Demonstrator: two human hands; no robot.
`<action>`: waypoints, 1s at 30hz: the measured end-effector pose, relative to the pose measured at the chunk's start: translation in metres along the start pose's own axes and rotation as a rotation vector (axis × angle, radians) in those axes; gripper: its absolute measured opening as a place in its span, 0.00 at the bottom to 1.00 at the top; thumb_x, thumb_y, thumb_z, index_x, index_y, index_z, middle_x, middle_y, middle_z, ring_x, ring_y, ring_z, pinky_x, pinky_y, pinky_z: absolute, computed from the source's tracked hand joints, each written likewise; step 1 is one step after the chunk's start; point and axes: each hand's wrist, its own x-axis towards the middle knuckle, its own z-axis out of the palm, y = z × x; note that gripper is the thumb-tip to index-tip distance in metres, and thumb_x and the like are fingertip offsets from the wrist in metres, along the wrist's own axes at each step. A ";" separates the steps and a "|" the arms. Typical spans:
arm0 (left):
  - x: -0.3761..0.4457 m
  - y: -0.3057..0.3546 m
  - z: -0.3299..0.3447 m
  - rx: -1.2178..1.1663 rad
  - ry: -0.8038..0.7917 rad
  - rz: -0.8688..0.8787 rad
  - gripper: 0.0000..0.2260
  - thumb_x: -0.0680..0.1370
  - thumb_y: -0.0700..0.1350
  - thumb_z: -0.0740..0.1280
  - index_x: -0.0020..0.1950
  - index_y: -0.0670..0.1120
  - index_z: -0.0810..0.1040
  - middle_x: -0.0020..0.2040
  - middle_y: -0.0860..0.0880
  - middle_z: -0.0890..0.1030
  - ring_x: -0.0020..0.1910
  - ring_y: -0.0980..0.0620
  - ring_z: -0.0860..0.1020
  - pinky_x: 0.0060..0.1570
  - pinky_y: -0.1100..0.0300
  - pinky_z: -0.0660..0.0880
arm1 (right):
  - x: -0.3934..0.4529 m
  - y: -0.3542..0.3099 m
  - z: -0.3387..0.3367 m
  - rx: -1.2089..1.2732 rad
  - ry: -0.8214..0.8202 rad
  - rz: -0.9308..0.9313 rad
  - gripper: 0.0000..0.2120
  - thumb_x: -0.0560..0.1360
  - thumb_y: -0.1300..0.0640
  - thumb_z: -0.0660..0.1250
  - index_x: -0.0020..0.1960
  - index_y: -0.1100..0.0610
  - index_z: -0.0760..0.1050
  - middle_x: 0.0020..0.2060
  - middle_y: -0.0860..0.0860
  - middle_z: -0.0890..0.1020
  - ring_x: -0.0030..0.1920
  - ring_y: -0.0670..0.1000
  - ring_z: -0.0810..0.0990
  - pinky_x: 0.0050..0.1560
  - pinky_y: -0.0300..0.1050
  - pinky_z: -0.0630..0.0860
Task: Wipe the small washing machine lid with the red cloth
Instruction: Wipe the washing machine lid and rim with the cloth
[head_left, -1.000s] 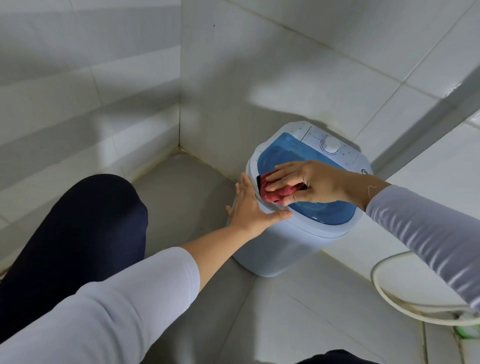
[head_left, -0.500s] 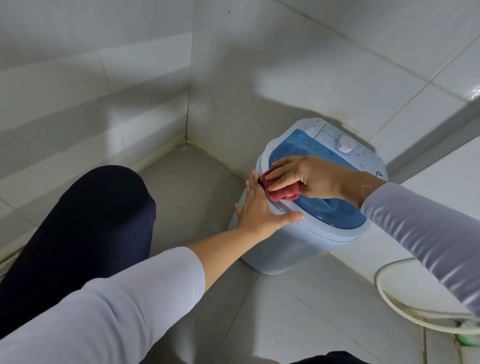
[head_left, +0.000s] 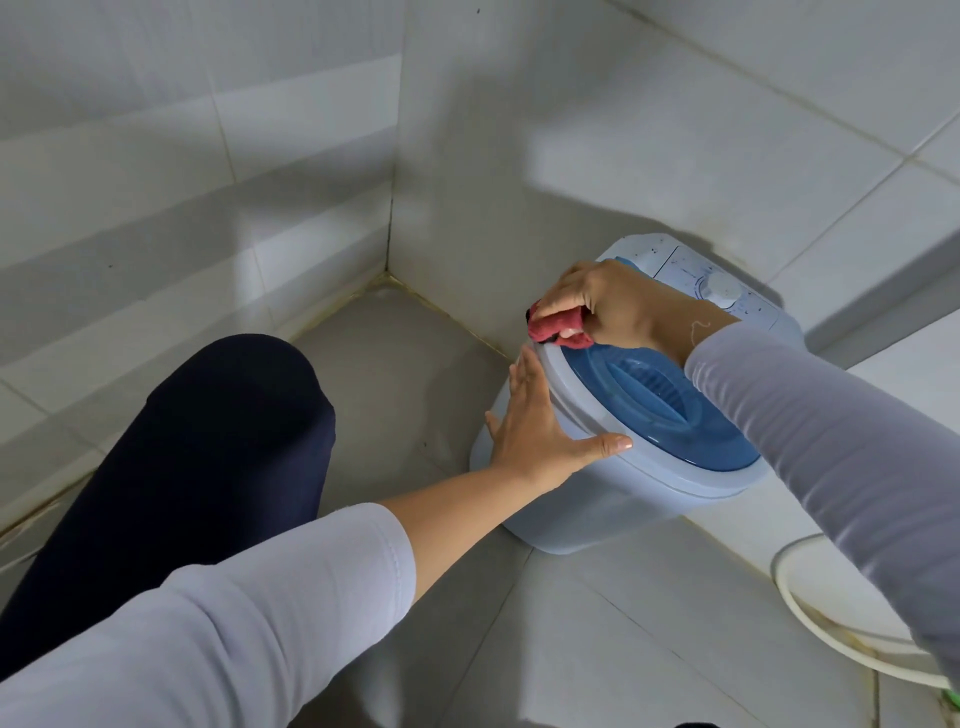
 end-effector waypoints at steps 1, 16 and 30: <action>-0.001 0.001 -0.001 0.004 -0.007 -0.005 0.59 0.65 0.67 0.71 0.76 0.49 0.31 0.78 0.56 0.36 0.76 0.57 0.35 0.72 0.37 0.38 | 0.003 0.002 0.000 0.004 0.015 0.016 0.17 0.71 0.66 0.68 0.57 0.55 0.81 0.53 0.52 0.85 0.56 0.56 0.77 0.59 0.47 0.73; 0.035 0.022 -0.058 0.132 -0.044 0.010 0.49 0.72 0.66 0.64 0.77 0.47 0.35 0.79 0.52 0.40 0.77 0.54 0.38 0.73 0.35 0.43 | 0.023 0.024 -0.026 0.185 0.026 0.396 0.23 0.77 0.62 0.59 0.69 0.44 0.67 0.63 0.52 0.77 0.62 0.55 0.75 0.59 0.44 0.69; 0.063 0.027 -0.083 0.303 -0.246 0.029 0.47 0.72 0.64 0.66 0.78 0.53 0.39 0.79 0.46 0.43 0.78 0.45 0.43 0.72 0.34 0.43 | 0.018 0.022 -0.003 0.155 0.030 0.363 0.16 0.76 0.55 0.64 0.63 0.47 0.76 0.67 0.47 0.73 0.67 0.49 0.69 0.58 0.32 0.54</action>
